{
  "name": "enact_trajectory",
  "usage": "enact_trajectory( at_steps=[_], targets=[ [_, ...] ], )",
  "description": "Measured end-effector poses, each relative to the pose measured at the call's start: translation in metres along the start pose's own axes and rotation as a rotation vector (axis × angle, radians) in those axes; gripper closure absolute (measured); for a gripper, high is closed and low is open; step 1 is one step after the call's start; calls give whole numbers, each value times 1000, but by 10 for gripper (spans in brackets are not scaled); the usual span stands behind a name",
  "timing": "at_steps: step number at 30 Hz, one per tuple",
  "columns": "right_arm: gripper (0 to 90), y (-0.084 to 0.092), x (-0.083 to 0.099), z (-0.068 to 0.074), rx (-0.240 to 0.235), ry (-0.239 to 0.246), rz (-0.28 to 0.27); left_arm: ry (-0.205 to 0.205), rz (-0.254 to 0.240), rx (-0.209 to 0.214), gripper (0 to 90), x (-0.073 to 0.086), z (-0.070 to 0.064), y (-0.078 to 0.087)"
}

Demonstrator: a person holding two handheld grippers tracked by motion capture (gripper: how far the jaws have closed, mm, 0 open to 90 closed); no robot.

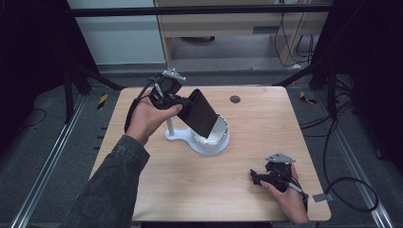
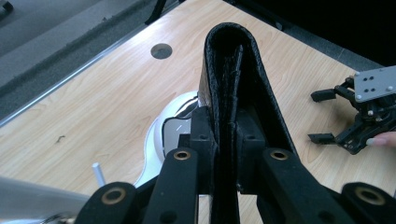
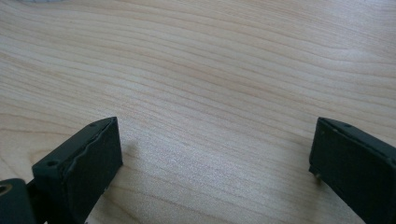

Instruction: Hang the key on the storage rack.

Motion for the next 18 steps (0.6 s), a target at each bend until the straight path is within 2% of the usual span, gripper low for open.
enact_trajectory(
  at_steps=[5,10,18],
  targets=[
    [26,0,0,1,-1,-1,0,-19,22,2,810,4,-7,-16],
    [26,1,1,1,-2,-4,-1,-10,32,10,810,7,-9,-28],
    [26,1,1,1,-1,0,-1,-19,53,12,810,12,-13,-45]
  ],
)
Point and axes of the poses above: each handheld gripper's, and its own axes: y roughly backward along the jaws, x roughly out of its underside, z roughly to its left, the point moved 5 cm from there along -y, roughly forward along the jaws, and after that the axes turned 10 degrees about -x, right-handed, at the moved point
